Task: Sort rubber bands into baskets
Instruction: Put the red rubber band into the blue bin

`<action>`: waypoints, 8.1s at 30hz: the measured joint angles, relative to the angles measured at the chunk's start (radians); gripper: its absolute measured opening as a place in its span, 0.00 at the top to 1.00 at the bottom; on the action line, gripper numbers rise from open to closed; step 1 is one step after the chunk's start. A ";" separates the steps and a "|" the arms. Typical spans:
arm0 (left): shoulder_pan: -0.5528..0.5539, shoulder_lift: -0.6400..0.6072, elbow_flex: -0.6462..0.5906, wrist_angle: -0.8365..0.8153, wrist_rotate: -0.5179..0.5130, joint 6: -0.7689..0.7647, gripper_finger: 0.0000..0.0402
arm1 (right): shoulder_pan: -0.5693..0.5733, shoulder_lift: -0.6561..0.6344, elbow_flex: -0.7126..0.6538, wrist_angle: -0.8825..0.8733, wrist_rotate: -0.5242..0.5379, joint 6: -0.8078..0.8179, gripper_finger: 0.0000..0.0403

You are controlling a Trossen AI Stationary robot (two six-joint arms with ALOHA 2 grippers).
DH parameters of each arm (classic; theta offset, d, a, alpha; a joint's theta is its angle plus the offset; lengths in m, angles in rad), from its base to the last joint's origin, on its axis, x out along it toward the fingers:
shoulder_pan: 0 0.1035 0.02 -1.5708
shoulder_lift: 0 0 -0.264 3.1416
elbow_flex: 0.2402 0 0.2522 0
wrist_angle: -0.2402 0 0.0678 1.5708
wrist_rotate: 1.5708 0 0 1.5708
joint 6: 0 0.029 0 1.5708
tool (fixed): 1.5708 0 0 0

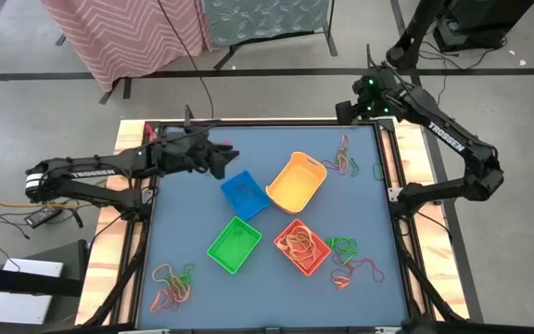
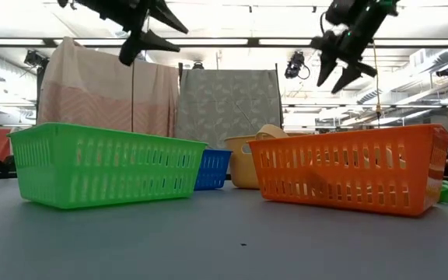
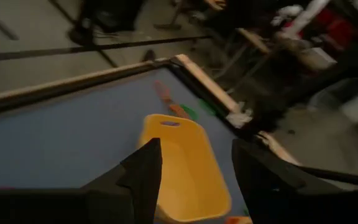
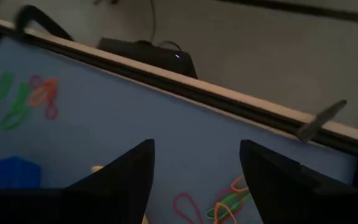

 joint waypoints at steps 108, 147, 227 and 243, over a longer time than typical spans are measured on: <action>-0.050 0.001 -0.160 0.309 0.092 -0.018 0.51 | 0.181 0.408 -0.431 0.402 0.194 0.674 0.52; -0.049 0.001 -0.160 0.316 0.074 0.008 0.51 | 0.176 -0.057 -0.436 0.442 0.198 0.438 0.99; -0.048 0.001 -0.160 0.425 -0.097 0.088 0.51 | 0.815 0.603 -0.173 1.369 -0.181 0.441 0.65; -0.048 0.001 -0.160 0.423 -0.096 0.113 0.51 | 0.736 0.434 -0.073 0.738 -0.566 0.109 0.42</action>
